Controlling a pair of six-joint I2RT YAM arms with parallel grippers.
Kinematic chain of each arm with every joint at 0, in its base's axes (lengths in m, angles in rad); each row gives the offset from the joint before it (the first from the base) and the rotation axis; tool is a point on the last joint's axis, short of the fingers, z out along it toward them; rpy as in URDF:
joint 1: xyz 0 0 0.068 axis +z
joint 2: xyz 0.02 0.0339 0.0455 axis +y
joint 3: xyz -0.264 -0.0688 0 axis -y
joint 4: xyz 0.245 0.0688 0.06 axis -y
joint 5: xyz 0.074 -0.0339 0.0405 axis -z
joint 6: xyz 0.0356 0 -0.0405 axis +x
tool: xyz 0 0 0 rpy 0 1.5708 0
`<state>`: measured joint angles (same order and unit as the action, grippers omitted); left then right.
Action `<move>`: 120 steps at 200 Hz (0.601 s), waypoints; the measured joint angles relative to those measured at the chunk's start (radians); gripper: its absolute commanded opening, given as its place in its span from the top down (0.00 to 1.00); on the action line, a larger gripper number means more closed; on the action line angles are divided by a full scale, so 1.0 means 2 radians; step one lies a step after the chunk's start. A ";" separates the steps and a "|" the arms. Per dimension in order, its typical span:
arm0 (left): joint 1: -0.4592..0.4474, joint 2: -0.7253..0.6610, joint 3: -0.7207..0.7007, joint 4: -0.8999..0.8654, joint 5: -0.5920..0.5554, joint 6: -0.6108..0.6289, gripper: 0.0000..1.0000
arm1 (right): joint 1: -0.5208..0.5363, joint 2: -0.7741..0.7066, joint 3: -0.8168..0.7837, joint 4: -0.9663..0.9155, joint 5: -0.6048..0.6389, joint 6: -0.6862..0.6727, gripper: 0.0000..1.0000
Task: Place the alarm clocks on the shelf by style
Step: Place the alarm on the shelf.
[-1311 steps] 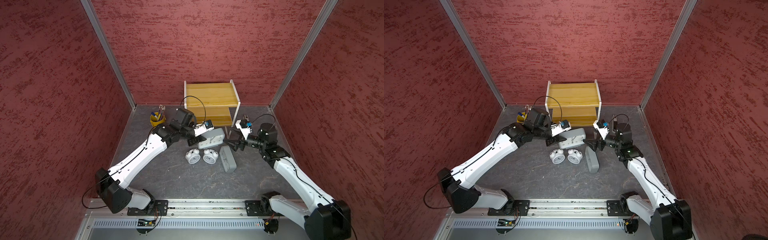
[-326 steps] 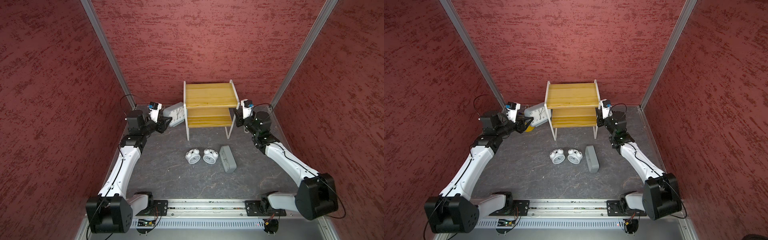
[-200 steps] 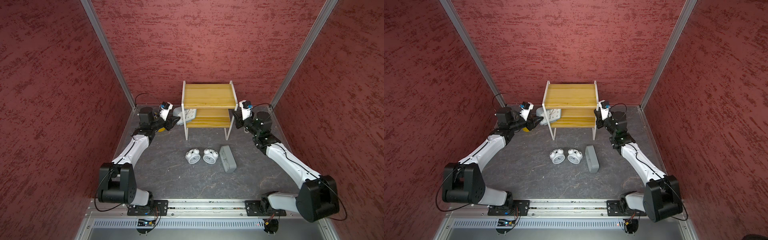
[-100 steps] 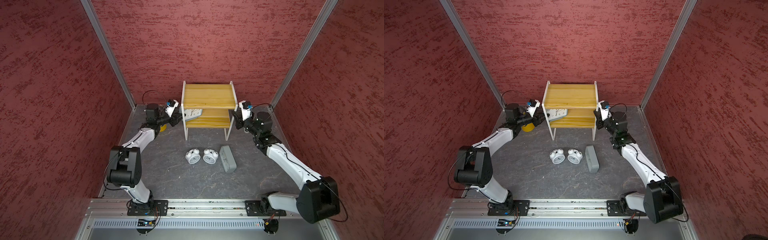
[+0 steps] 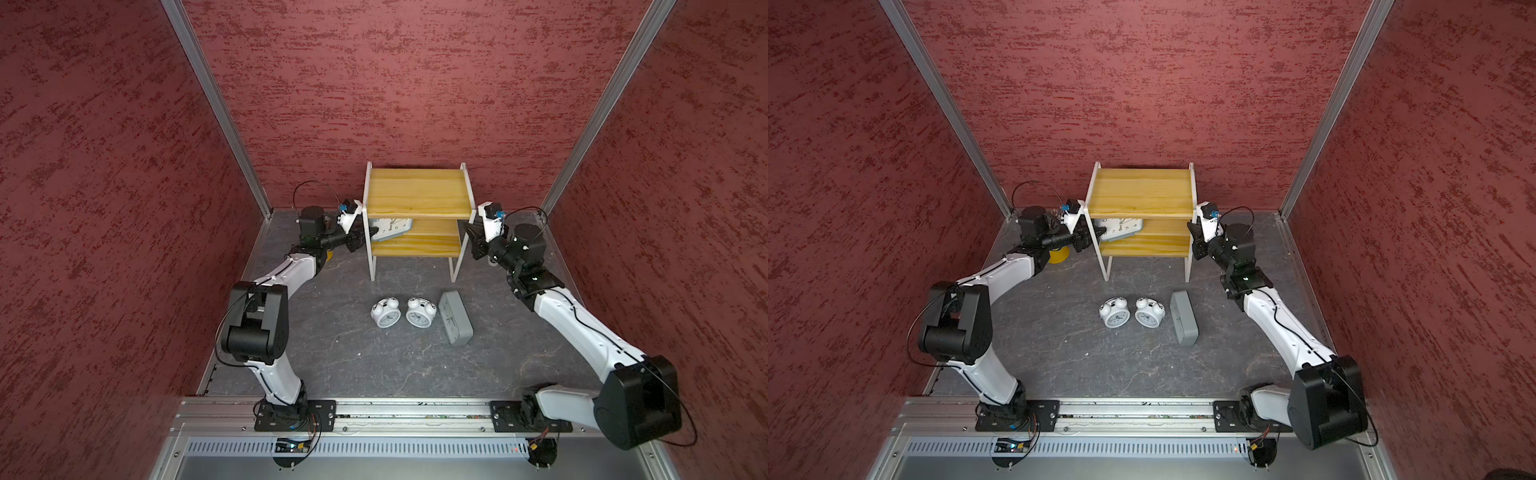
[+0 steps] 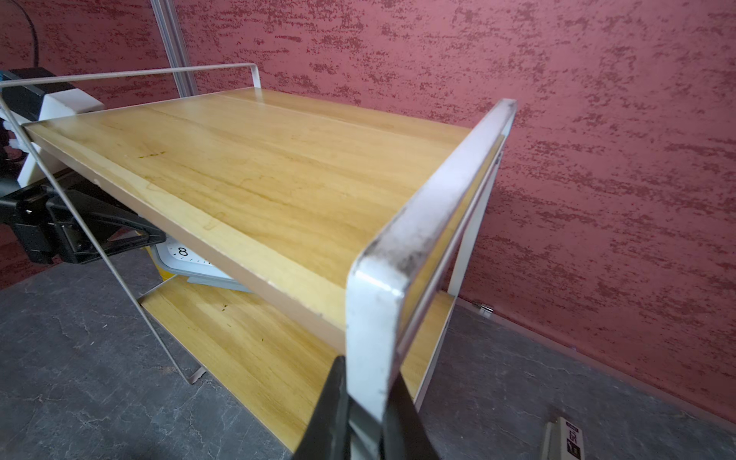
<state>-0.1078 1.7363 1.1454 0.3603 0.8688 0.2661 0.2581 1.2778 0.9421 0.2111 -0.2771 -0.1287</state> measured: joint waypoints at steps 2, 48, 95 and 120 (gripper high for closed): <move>0.000 0.000 0.000 0.000 -0.001 0.001 0.39 | 0.000 0.000 0.000 0.000 0.000 0.000 0.86; 0.004 0.000 -0.006 0.007 -0.033 -0.002 0.21 | 0.000 -0.001 0.000 -0.002 0.000 -0.002 0.84; 0.009 -0.012 -0.042 0.013 -0.057 -0.004 0.17 | 0.000 -0.001 0.000 -0.003 0.000 -0.004 0.84; 0.009 -0.030 -0.064 0.024 -0.080 -0.004 0.20 | 0.000 -0.001 0.000 -0.003 0.000 -0.005 0.84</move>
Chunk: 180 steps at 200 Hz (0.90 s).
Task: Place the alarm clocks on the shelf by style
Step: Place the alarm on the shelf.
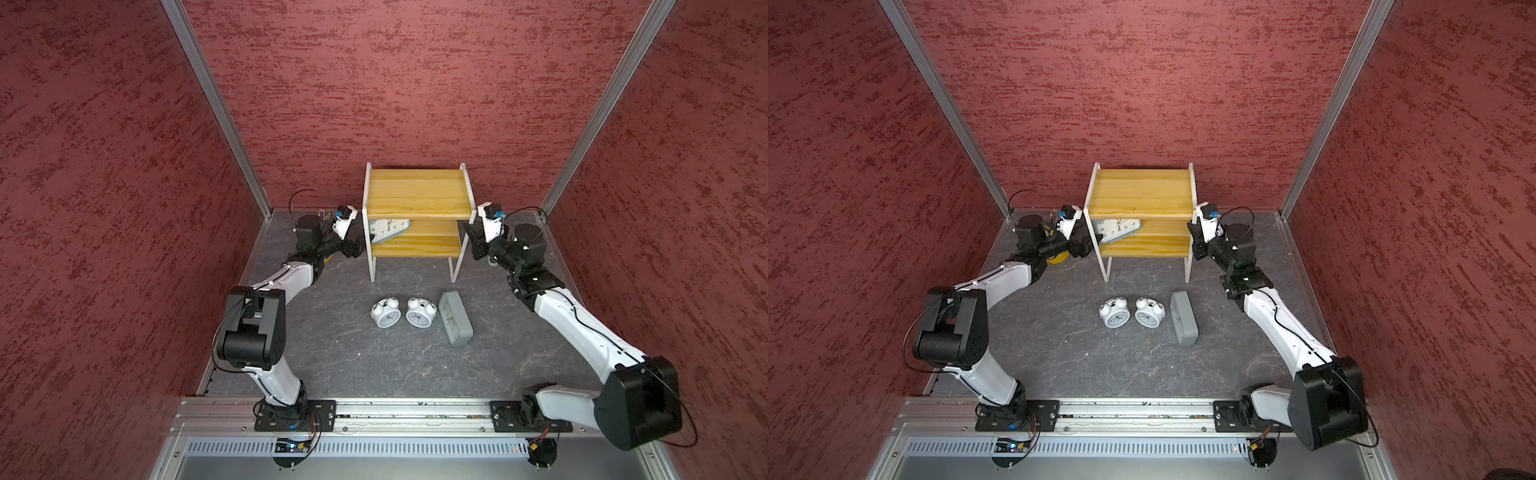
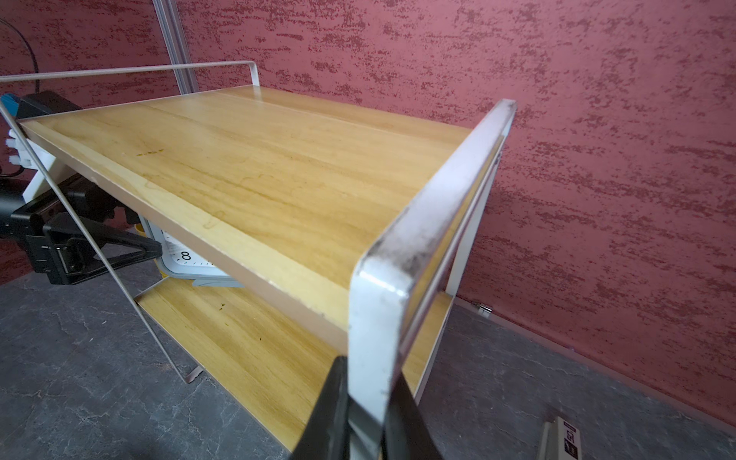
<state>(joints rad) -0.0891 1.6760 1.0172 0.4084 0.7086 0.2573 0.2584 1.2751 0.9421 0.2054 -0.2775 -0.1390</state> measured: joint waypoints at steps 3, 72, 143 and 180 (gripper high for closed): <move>0.000 -0.002 -0.002 0.002 -0.003 0.000 0.21 | 0.000 0.000 0.000 0.000 0.000 0.000 0.84; -0.002 -0.016 -0.008 0.017 -0.046 -0.006 0.56 | 0.000 -0.001 0.000 -0.001 -0.001 0.000 0.82; -0.014 -0.016 -0.003 0.015 -0.055 -0.007 0.75 | 0.000 -0.006 -0.001 -0.010 -0.001 -0.002 0.81; -0.021 -0.012 0.008 0.010 -0.054 -0.006 0.79 | 0.000 -0.007 -0.001 -0.014 -0.002 -0.004 0.81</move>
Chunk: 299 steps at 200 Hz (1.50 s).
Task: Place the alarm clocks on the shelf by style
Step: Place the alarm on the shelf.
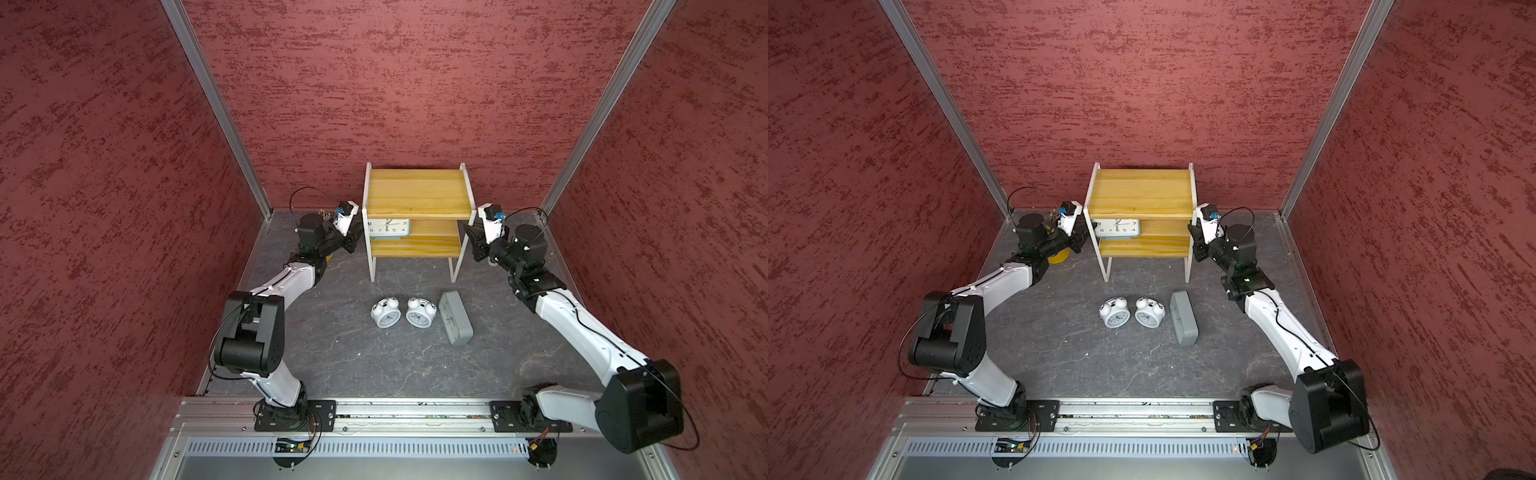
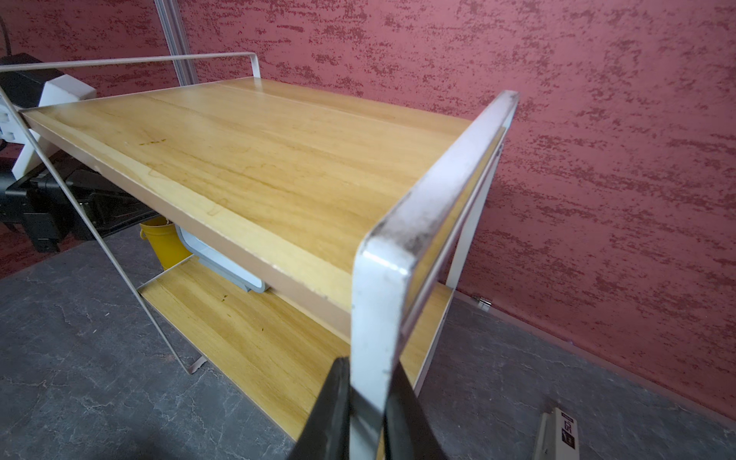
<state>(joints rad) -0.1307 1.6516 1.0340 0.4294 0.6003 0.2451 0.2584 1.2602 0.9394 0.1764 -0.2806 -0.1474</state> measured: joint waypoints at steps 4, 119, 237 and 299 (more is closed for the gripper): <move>-0.001 0.000 0.000 -0.001 0.000 0.000 0.79 | 0.000 0.000 0.000 0.000 0.000 0.000 0.81; -0.007 0.024 0.013 -0.001 0.035 -0.007 0.79 | 0.000 0.000 0.000 -0.003 -0.001 -0.004 0.81; -0.007 0.023 0.013 0.003 -0.012 -0.026 0.17 | 0.001 -0.010 -0.022 -0.014 -0.003 -0.009 0.29; -0.006 -0.016 -0.012 -0.001 -0.078 -0.027 0.00 | 0.001 -0.051 -0.045 -0.036 0.017 -0.008 0.10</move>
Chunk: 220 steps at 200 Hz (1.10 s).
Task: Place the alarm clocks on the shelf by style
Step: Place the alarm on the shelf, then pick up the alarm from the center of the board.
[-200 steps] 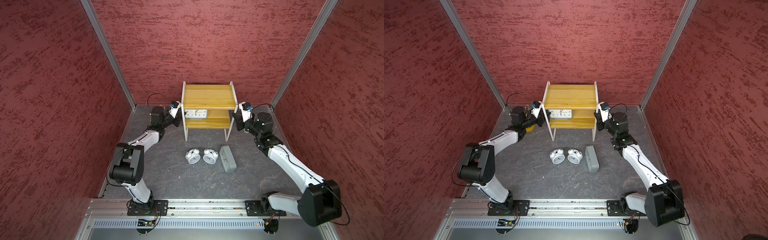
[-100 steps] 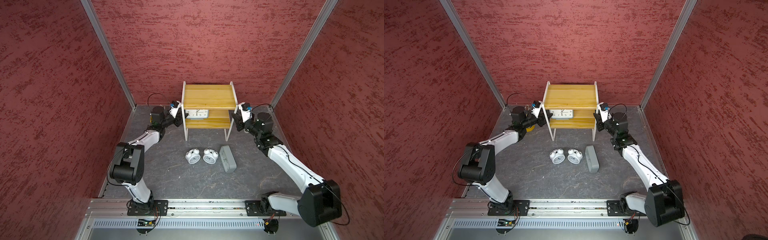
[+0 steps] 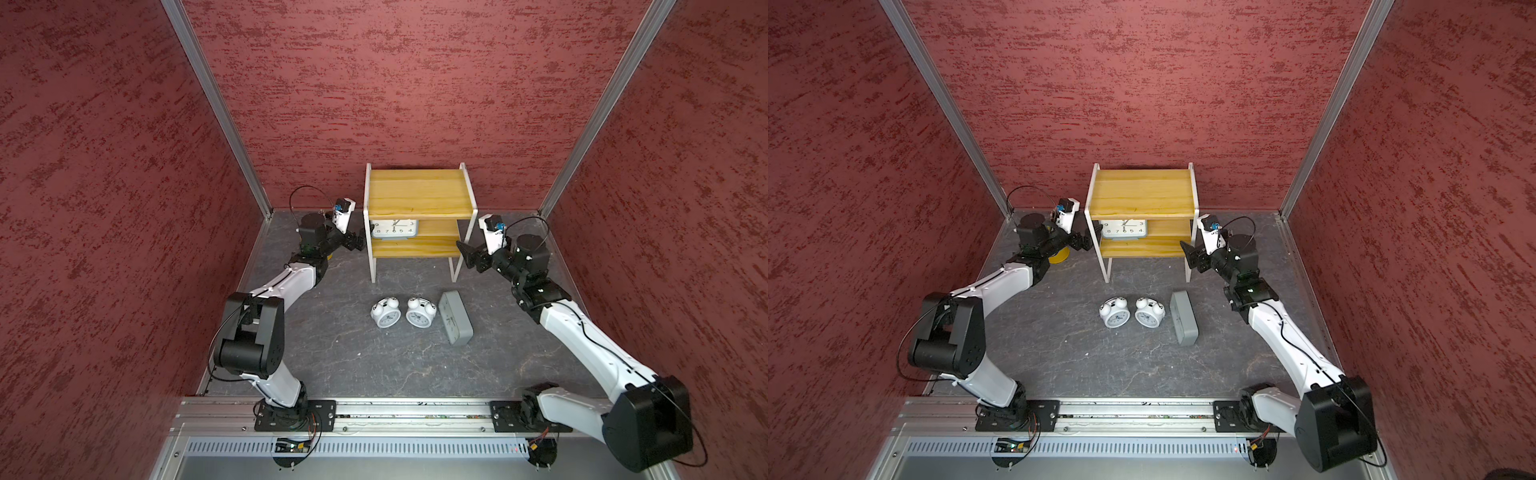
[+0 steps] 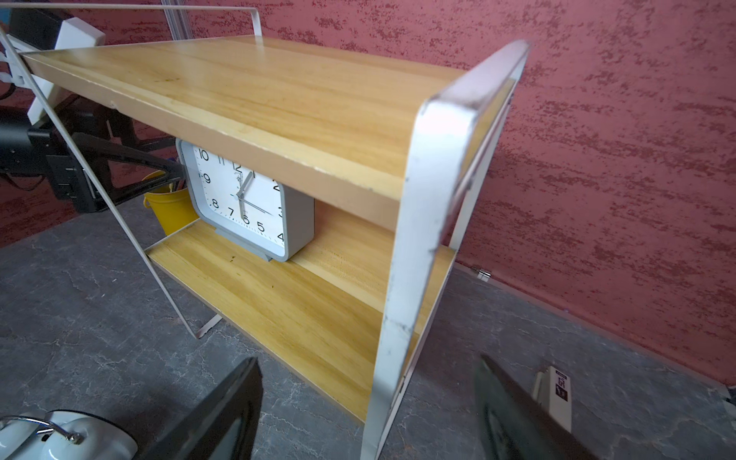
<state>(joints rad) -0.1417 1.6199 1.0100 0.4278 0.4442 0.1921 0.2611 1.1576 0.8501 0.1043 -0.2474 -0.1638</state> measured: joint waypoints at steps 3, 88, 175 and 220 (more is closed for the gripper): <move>0.000 -0.003 -0.003 0.000 -0.002 0.000 0.00 | 0.000 -0.002 -0.001 -0.002 0.002 0.001 0.10; -0.003 -0.112 -0.091 -0.026 -0.145 -0.039 0.00 | 0.001 -0.089 -0.042 -0.110 0.038 0.078 0.10; -0.048 -0.277 -0.156 -0.150 -0.122 -0.121 0.00 | 0.050 -0.168 -0.113 -0.237 0.047 0.186 0.15; -0.059 -0.295 -0.137 -0.263 -0.078 -0.131 0.00 | 0.130 -0.162 -0.130 -0.259 0.083 0.225 0.13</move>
<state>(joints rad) -0.2588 1.0294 0.7357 -0.0975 0.2874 -0.0708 0.5201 0.8341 0.5907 -0.4129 -0.0811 0.2863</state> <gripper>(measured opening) 0.996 0.870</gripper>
